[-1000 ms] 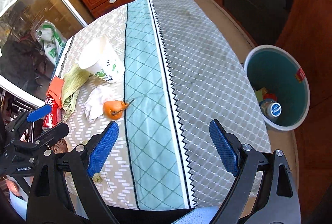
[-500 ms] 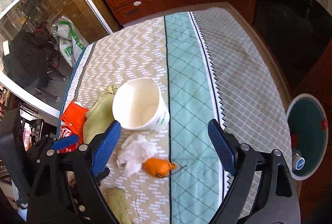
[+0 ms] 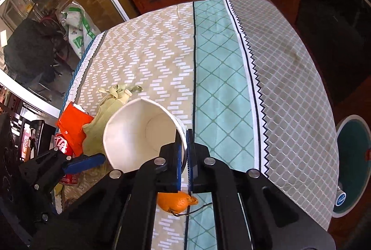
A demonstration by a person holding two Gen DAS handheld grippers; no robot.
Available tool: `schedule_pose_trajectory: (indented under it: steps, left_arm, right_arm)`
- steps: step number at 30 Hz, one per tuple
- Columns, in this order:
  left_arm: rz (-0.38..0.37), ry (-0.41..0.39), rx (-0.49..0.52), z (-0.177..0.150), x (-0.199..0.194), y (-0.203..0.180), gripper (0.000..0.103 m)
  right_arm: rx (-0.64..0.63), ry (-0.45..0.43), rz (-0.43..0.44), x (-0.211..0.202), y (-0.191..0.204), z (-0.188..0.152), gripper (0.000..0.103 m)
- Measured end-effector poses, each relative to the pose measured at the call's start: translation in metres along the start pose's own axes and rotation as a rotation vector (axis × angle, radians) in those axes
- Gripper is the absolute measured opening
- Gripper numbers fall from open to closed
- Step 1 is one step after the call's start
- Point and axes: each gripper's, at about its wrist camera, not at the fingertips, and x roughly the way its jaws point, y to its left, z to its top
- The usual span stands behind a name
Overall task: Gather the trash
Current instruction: 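Grasp the white tissue with the left tool while the right tool holds the cup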
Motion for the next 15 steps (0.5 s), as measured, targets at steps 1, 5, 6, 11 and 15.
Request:
schedule_pose_trajectory:
  steps: [1,5,6,11,15]
  left_arm:
    - [0.003,0.004,0.012,0.0,0.001,-0.002,0.067]
    - [0.03,0.02,0.059,-0.001,0.008,-0.009,0.066]
    - [0.047,0.024,0.069,-0.001,0.011,-0.011,0.065]
    - [0.07,0.039,0.087,0.0,0.017,-0.008,0.057]
    - [0.081,0.073,0.112,0.004,0.03,-0.013,0.057]
  right_arm:
    - [0.007,-0.004,-0.002,-0.001,-0.004,0.0,0.004]
    - [0.055,-0.026,-0.013,-0.01,-0.024,0.0,0.004]
    - [0.069,-0.027,-0.014,-0.012,-0.03,0.0,0.004]
    - [0.101,-0.031,-0.021,-0.017,-0.046,-0.006,0.004]
    - [0.124,-0.034,-0.013,-0.019,-0.054,-0.011,0.004]
